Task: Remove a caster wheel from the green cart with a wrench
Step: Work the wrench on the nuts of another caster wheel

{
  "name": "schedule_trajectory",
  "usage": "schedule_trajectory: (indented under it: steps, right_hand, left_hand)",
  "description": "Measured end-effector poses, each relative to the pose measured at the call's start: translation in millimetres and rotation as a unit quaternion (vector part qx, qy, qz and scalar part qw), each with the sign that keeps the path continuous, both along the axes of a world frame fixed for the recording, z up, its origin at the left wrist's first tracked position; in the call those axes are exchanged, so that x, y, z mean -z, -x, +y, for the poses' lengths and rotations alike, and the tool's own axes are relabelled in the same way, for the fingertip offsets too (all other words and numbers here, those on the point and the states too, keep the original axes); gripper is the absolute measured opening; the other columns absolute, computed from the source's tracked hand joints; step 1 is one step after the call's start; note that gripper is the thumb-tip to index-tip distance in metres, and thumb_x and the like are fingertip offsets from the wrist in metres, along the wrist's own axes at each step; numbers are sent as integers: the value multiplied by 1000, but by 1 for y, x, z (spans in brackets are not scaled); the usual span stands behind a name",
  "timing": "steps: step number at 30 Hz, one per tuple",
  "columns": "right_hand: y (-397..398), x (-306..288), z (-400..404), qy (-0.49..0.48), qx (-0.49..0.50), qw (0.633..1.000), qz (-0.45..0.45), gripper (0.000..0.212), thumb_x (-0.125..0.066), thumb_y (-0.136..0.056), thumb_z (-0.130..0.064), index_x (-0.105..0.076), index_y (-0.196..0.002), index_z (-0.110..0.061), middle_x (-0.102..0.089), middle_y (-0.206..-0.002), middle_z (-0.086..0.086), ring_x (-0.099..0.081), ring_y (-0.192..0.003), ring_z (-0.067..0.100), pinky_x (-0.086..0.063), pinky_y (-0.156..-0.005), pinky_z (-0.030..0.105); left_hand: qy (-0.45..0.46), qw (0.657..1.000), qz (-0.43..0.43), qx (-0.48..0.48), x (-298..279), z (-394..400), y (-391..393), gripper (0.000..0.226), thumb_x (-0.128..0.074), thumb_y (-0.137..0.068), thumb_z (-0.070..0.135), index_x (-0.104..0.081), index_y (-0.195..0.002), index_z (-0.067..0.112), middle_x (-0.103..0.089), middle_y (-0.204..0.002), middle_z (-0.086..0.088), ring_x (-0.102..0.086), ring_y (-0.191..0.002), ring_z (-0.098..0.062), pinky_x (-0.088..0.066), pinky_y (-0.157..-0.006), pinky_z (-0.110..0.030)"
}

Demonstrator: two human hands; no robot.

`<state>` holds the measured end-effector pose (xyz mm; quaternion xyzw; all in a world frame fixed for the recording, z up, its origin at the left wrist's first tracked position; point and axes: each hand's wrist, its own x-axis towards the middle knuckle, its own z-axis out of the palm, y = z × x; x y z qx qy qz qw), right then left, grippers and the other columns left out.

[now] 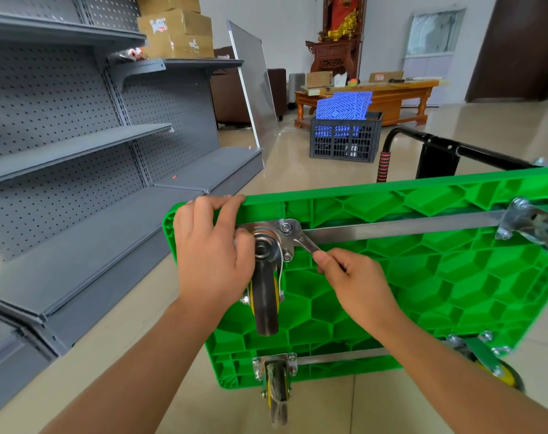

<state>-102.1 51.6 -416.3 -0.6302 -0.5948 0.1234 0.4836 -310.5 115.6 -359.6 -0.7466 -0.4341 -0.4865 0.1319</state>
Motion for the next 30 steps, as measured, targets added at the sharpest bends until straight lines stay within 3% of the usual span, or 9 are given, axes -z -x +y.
schedule_trajectory:
  steps: [2, 5, 11, 15, 22, 25, 28, 30]
  right_hand:
    - [-2, -6, -5, 17, -18, 1000, -11, 37, -54, -97, -48, -64, -71, -24, -45, -47, -7, -36, -43, 5, -32, -47, 28]
    - [-8, -22, -13, 35, -35, 996, -79, 41, -54, -99, -46, -63, -71, -18, -44, -49, -4, -38, -44, 7, -29, -45, 21]
    - [-21, -46, -12, 51, 4, 984, -171, 41, -55, -99, -37, -53, -65, -14, -49, -52, 4, -42, -47, 12, -33, -49, 30]
    - [-28, -58, -13, 52, 18, 972, -228, 46, -52, -100, -47, -49, -62, -22, -46, -50, -2, -47, -49, 14, -34, -50, 33]
    - [-40, -65, -2, 13, 1, 964, -267, 47, -47, -93, -61, -71, -81, -23, -55, -53, -1, -54, -53, 16, -46, -54, 39]
    - [-45, -65, 1, 4, -15, 965, -263, 55, -38, -86, -69, -69, -77, -23, -55, -53, 0, -54, -52, 14, -47, -55, 39]
    - [-47, -68, 3, 9, -13, 961, -277, 48, -42, -87, -67, -63, -71, -27, -51, -52, -3, -52, -53, 11, -44, -54, 36]
    - [-47, -74, 4, 19, -2, 951, -309, 49, -44, -89, -67, -65, -76, -25, -51, -55, -5, -54, -59, 18, -47, -57, 36]
  left_hand:
    - [6, 1000, 4, -1, 0, -2, 2, 48, -41, -89, 22, -67, -127, 9, -56, -112, -12, -48, -100, -34, -37, -95, -46]
    - [16, 1000, 18, 1, -2, -3, 5, 49, -40, -89, 23, -66, -128, 9, -56, -113, -12, -49, -101, -35, -40, -95, -47]
    - [29, 999, 31, -4, -5, -6, 6, 49, -40, -89, 24, -65, -128, 10, -55, -113, -11, -49, -101, -35, -38, -94, -45]
    - [38, 999, 30, -4, -5, -6, 5, 50, -38, -89, 25, -65, -129, 10, -56, -115, -12, -49, -103, -35, -39, -96, -46]
    - [31, 999, 32, -2, -5, -5, 6, 50, -39, -89, 24, -66, -128, 9, -56, -114, -12, -48, -101, -35, -39, -95, -47]
    - [28, 999, 29, 1, -4, -5, 6, 50, -38, -89, 24, -66, -128, 9, -56, -114, -12, -48, -101, -35, -39, -96, -47]
    - [27, 999, 29, 3, -3, -4, 7, 50, -38, -89, 24, -65, -129, 10, -55, -114, -12, -48, -101, -35, -39, -96, -48]
    - [29, 999, 29, 3, -3, -4, 7, 50, -38, -89, 24, -65, -129, 10, -56, -114, -12, -48, -101, -36, -39, -96, -48]
